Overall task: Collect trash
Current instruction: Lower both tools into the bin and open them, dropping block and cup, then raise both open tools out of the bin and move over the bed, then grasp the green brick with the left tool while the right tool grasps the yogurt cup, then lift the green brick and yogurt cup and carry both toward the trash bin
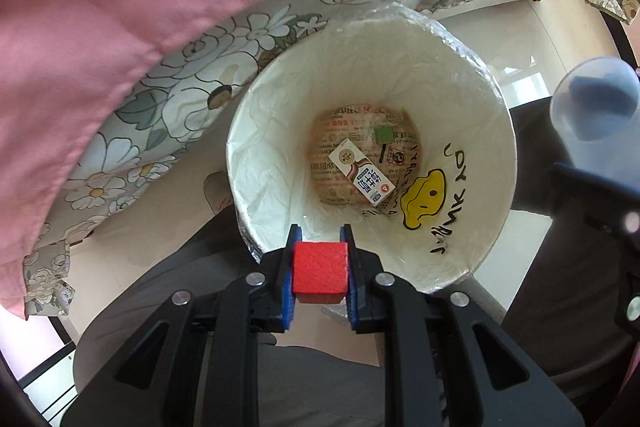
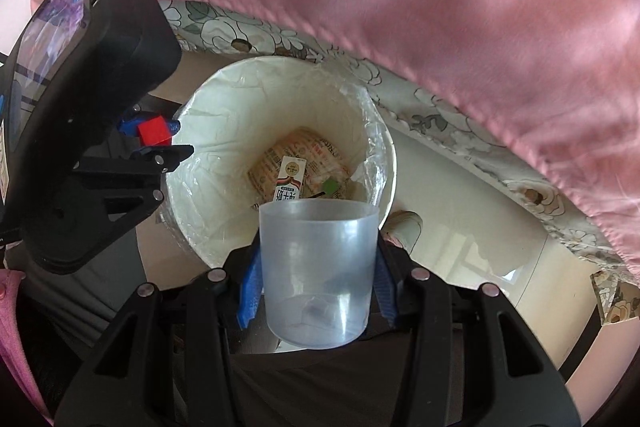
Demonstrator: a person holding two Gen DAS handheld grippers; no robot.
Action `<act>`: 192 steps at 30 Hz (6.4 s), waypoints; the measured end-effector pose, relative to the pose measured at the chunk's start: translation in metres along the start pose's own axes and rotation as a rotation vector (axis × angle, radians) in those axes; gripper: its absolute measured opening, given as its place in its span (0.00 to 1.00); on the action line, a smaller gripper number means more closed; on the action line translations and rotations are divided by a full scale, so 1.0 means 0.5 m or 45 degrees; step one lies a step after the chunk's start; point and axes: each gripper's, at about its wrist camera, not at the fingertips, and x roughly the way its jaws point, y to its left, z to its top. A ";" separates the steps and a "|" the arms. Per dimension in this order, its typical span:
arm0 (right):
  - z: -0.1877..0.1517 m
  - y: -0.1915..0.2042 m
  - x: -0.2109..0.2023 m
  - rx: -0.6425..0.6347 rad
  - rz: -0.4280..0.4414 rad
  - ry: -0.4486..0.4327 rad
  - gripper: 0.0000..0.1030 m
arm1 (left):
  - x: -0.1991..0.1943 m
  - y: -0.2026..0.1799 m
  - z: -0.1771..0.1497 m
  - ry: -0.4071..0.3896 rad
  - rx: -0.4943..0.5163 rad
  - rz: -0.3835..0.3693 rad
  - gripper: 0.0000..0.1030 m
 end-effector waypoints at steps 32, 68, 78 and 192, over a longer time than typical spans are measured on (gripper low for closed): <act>0.019 0.009 0.219 0.135 0.188 0.279 0.47 | 0.204 0.028 0.043 0.232 -0.325 -0.322 0.21; 0.013 0.027 0.247 0.210 0.226 0.306 0.68 | 0.186 0.034 0.057 0.292 -0.381 -0.265 0.48; -0.015 0.016 0.174 0.211 0.204 0.246 0.68 | 0.111 0.034 0.007 0.205 -0.349 -0.233 0.48; 0.576 -0.443 -0.515 0.530 -0.157 -0.627 0.51 | -0.615 0.189 0.627 -0.845 0.148 0.010 0.22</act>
